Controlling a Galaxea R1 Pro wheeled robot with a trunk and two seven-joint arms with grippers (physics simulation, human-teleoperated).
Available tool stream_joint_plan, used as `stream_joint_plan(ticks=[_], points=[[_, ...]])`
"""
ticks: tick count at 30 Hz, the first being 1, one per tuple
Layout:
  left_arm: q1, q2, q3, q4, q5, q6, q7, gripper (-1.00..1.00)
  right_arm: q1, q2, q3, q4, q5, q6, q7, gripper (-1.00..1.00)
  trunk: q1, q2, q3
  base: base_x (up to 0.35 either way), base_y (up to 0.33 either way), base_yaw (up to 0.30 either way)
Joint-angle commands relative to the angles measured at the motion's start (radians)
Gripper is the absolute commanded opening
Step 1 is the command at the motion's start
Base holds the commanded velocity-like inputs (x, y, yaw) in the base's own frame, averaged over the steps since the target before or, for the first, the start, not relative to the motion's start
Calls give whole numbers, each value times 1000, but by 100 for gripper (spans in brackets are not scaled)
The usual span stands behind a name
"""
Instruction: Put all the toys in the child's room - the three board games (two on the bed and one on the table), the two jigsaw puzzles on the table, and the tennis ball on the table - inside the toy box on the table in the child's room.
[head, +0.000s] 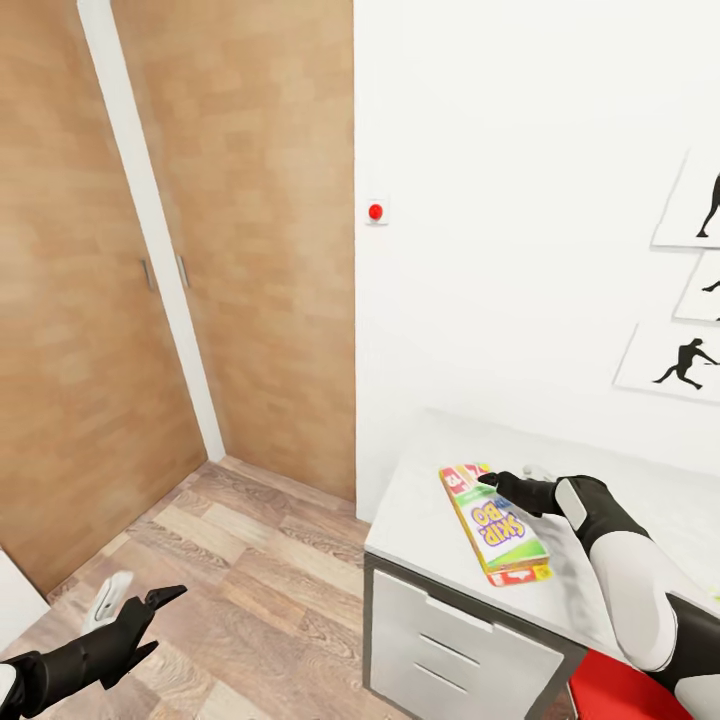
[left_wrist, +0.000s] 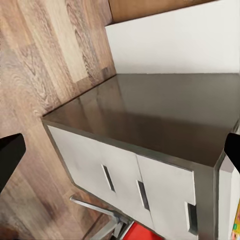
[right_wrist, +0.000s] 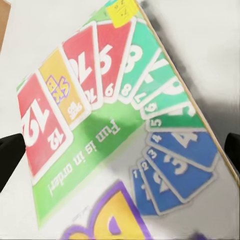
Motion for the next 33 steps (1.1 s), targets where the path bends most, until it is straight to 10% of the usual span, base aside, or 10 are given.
stream_joint_plan(ticks=[1,33], points=[[-1,0,1,-1,11,4,10,100,-1,0,-6,-1,0,6,3,100,0,-1,-1,-200,0,6],[-1,-1,2,-1,12,4,10,100,-1,2,-3,-1,0,7,2,100,0,-1,17,-42,0,107]])
